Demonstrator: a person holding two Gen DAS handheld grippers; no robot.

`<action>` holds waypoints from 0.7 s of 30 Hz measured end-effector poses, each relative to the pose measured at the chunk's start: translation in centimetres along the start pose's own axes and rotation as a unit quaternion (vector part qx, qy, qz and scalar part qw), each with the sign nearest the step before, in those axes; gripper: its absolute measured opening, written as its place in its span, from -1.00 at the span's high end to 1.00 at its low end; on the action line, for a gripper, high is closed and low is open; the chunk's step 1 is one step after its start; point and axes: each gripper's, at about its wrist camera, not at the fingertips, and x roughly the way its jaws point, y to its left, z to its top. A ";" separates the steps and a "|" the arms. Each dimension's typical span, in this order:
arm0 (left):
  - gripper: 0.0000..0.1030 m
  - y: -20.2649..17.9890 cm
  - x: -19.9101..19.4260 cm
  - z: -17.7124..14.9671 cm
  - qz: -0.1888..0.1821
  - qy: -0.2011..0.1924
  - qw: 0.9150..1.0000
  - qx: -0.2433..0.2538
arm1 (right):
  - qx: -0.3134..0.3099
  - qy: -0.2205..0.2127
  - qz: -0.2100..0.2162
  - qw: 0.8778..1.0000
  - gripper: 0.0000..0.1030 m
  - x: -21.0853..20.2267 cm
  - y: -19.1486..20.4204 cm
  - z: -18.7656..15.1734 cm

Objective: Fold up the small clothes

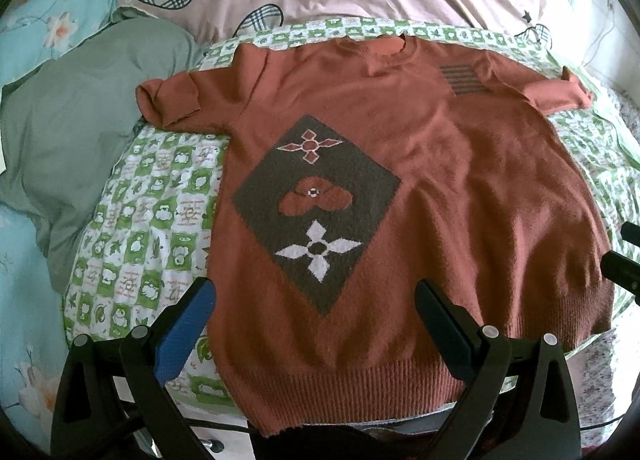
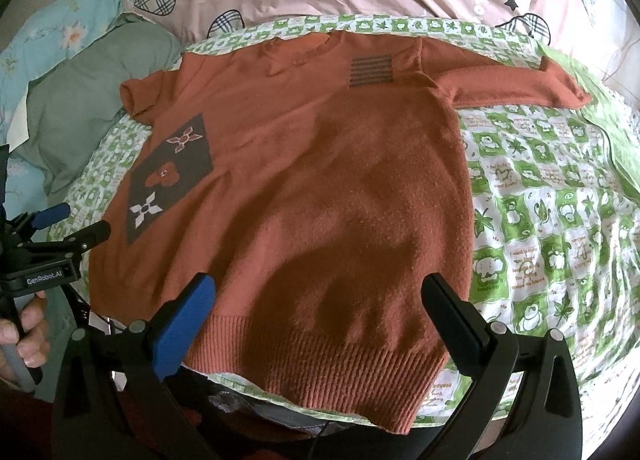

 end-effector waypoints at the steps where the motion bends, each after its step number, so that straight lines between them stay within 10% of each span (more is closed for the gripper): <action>1: -0.94 0.0 0.1 0.1 -0.001 0.003 1.000 0.000 | 0.001 0.000 0.000 1.000 -0.99 0.0 0.0 0.0; 21: -0.94 -0.5 2.6 1.3 -0.011 0.014 1.000 -0.001 | 0.035 0.000 0.009 0.999 -0.99 1.3 -3.5 1.2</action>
